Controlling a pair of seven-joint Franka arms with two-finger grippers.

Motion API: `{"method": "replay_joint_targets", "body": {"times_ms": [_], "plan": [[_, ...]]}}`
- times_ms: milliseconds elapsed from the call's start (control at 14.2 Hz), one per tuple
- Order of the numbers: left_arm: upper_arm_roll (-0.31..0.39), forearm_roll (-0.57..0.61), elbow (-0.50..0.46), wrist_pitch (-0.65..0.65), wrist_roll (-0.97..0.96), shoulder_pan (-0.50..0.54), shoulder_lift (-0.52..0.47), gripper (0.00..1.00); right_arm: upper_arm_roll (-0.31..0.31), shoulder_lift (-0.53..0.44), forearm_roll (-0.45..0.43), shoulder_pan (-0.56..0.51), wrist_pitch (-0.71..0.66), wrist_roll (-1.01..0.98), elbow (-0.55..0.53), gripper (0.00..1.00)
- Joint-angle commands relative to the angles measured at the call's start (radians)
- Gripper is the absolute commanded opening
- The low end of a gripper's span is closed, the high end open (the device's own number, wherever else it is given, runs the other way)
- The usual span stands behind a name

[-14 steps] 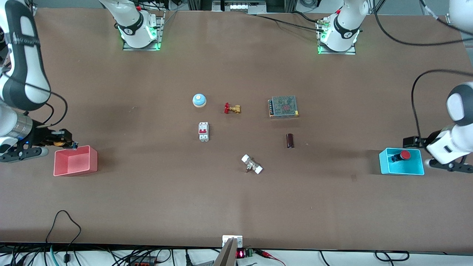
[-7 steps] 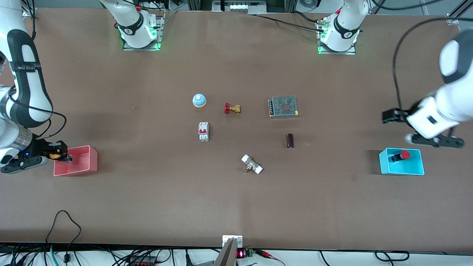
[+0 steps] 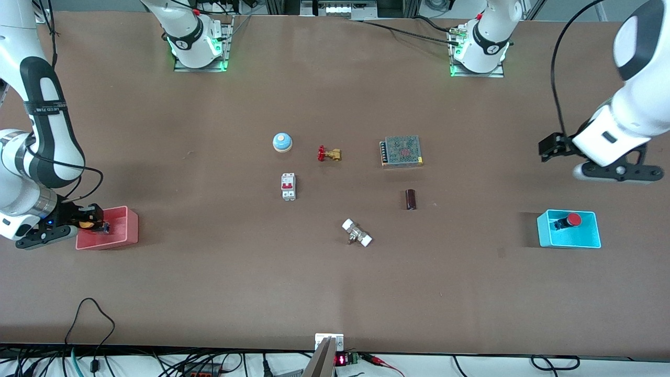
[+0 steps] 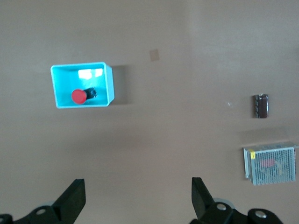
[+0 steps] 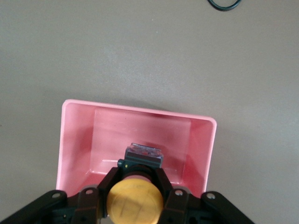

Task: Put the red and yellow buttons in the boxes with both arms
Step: 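Open the right gripper over the pink box while the left gripper rises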

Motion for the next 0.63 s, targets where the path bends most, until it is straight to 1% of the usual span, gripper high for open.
{"method": "replay_joint_targets", "body": {"times_ms": [0, 282, 353, 423, 494, 564], "plan": [[-0.003, -0.009, 0.072, -0.066, 0.016, -0.001, 0.034, 1.00, 0.014, 0.026, 0.003, -0.007, 0.025, -0.009, 0.022, 0.28], [-0.006, -0.009, 0.074, -0.066, 0.013, -0.003, 0.034, 1.00, 0.017, 0.045, 0.003, -0.004, 0.053, -0.006, 0.022, 0.29], [0.009, -0.024, 0.060, -0.043, 0.016, -0.012, 0.031, 1.00, 0.017, 0.048, 0.003, -0.004, 0.056, -0.006, 0.022, 0.29], [0.035, -0.029, 0.019, 0.024, 0.003, -0.056, -0.033, 1.00, 0.017, 0.049, 0.003, -0.003, 0.056, -0.006, 0.022, 0.30], [0.131, -0.042, -0.041, 0.046, 0.004, -0.136, -0.081, 1.00, 0.017, 0.049, 0.003, -0.001, 0.056, -0.005, 0.022, 0.31], [0.246, -0.062, -0.082, 0.067, 0.004, -0.220, -0.119, 1.00, 0.017, 0.051, 0.004, 0.001, 0.056, -0.004, 0.022, 0.31]]}}
